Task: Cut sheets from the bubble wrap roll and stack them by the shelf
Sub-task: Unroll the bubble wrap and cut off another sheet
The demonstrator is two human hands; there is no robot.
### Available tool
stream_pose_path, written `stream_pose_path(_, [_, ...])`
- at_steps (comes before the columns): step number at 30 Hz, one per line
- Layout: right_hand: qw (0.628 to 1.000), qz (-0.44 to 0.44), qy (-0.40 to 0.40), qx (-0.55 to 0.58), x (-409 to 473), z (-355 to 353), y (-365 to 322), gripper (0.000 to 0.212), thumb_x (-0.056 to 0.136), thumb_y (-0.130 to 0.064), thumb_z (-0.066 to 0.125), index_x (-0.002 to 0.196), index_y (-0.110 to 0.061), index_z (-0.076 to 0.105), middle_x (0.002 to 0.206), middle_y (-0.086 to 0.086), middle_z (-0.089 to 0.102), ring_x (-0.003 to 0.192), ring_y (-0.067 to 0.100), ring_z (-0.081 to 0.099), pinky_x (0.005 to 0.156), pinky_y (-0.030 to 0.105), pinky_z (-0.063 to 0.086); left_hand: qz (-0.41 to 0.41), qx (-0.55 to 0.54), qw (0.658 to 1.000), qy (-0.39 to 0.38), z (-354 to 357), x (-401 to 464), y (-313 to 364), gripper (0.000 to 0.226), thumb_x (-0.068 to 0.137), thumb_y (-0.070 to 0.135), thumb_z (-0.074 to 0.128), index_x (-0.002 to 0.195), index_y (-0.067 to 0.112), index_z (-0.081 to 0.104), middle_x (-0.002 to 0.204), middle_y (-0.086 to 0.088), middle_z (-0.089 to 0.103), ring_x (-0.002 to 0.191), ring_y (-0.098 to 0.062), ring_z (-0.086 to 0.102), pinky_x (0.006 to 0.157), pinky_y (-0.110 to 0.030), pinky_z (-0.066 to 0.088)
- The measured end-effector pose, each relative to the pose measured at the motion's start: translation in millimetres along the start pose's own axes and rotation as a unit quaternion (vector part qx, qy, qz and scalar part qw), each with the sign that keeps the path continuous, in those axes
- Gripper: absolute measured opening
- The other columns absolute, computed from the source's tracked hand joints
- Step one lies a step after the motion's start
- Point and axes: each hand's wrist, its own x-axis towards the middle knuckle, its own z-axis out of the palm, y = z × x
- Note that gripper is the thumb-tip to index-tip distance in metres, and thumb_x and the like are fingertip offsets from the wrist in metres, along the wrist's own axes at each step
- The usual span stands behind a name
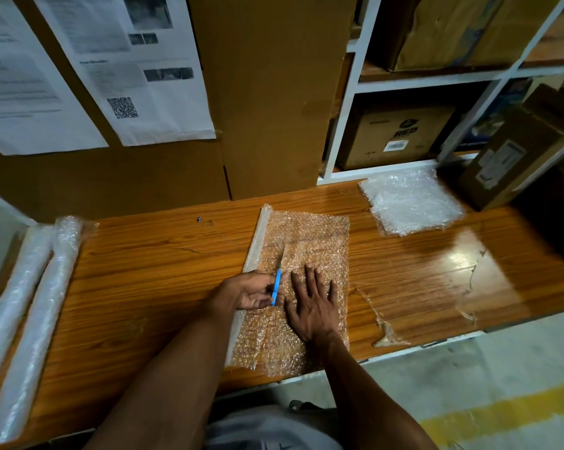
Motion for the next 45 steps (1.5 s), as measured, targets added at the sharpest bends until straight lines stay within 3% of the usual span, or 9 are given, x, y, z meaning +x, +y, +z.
stream_pose_path(4, [1.0,0.001,-0.001,0.001,-1,-2,0,0.073,0.102,-0.07,0.011,0.167,-0.037,0.005,0.175,0.002,-0.013,0.161,0.025,-0.013,0.127,0.06,-0.003,0.015,-0.015,1.0,0.019,1,9,0,0.03,0.097,0.025,0.071,0.106,-0.003,0.068,0.088,-0.015,0.072,0.062,-0.013,0.073,0.043,-0.014,0.05])
stream_pose_path(11, [1.0,0.002,0.001,0.0,-2,0,0,0.074,0.102,-0.07,0.016,0.167,-0.036,0.004,0.175,0.003,-0.012,0.162,0.026,-0.011,0.127,0.06,-0.002,0.02,-0.049,0.998,0.023,-2,14,-3,0.018,0.099,0.013,0.067,0.108,-0.002,0.069,0.088,-0.015,0.072,0.072,-0.017,0.075,0.04,-0.011,0.046])
stream_pose_path(14, [1.0,0.006,0.004,0.003,-2,-1,0,0.076,0.102,-0.072,0.015,0.167,-0.035,0.002,0.175,0.004,-0.012,0.161,0.027,-0.011,0.127,0.06,-0.004,-0.002,-0.059,0.998,-0.007,-6,15,1,0.024,0.101,0.017,0.064,0.118,0.0,0.066,0.093,-0.018,0.075,0.078,-0.02,0.073,0.045,-0.015,0.052])
stream_pose_path(19, [1.0,0.018,-0.007,-0.008,-1,-4,-1,0.085,0.1,-0.075,0.009,0.168,-0.025,-0.006,0.174,0.004,-0.017,0.161,0.025,-0.016,0.128,0.057,-0.007,-0.035,-0.02,0.998,-0.037,-6,11,12,0.047,0.1,0.035,0.064,0.124,-0.005,0.062,0.095,-0.017,0.076,0.064,-0.012,0.072,0.048,-0.016,0.054])
stream_pose_path(25, [1.0,0.017,-0.015,-0.013,-1,-4,-1,0.086,0.1,-0.074,0.006,0.167,-0.023,-0.009,0.174,0.005,-0.018,0.16,0.025,-0.019,0.127,0.057,-0.008,-0.006,-0.018,1.0,-0.015,-4,14,23,0.05,0.097,0.038,0.068,0.123,-0.005,0.063,0.095,-0.015,0.073,0.064,-0.014,0.073,0.047,-0.018,0.055])
stream_pose_path(32, [1.0,0.019,-0.014,-0.015,0,-3,0,0.085,0.101,-0.073,0.011,0.168,-0.023,-0.006,0.174,0.004,-0.017,0.16,0.023,-0.019,0.127,0.057,-0.008,0.026,-0.027,0.998,0.044,2,24,28,0.012,0.101,0.013,0.064,0.103,0.001,0.067,0.079,-0.011,0.068,0.056,-0.012,0.071,0.038,-0.012,0.044])
stream_pose_path(40, [1.0,0.019,-0.016,-0.016,2,-4,0,0.085,0.101,-0.073,0.01,0.167,-0.022,-0.007,0.174,0.005,-0.017,0.16,0.025,-0.019,0.127,0.06,-0.006,0.0,-0.071,0.997,0.033,-5,30,29,0.02,0.102,0.011,0.061,0.118,0.002,0.068,0.089,-0.014,0.069,0.067,-0.012,0.071,0.039,-0.01,0.043])
stream_pose_path(43, [1.0,0.015,-0.015,-0.017,2,-5,1,0.085,0.101,-0.073,0.01,0.167,-0.022,-0.006,0.174,0.006,-0.017,0.159,0.025,-0.022,0.127,0.06,-0.006,-0.024,-0.077,0.997,0.004,-10,32,32,0.014,0.103,0.013,0.059,0.111,0.005,0.067,0.098,-0.02,0.07,0.08,-0.016,0.065,0.041,-0.013,0.047])
stream_pose_path(45, [1.0,0.016,-0.017,-0.016,2,-5,1,0.085,0.101,-0.073,0.011,0.168,-0.021,-0.005,0.174,0.006,-0.018,0.159,0.024,-0.024,0.127,0.06,-0.007,-0.036,-0.054,0.998,-0.008,-11,32,35,0.018,0.103,0.018,0.06,0.107,0.002,0.068,0.096,-0.019,0.073,0.075,-0.014,0.066,0.042,-0.014,0.049])
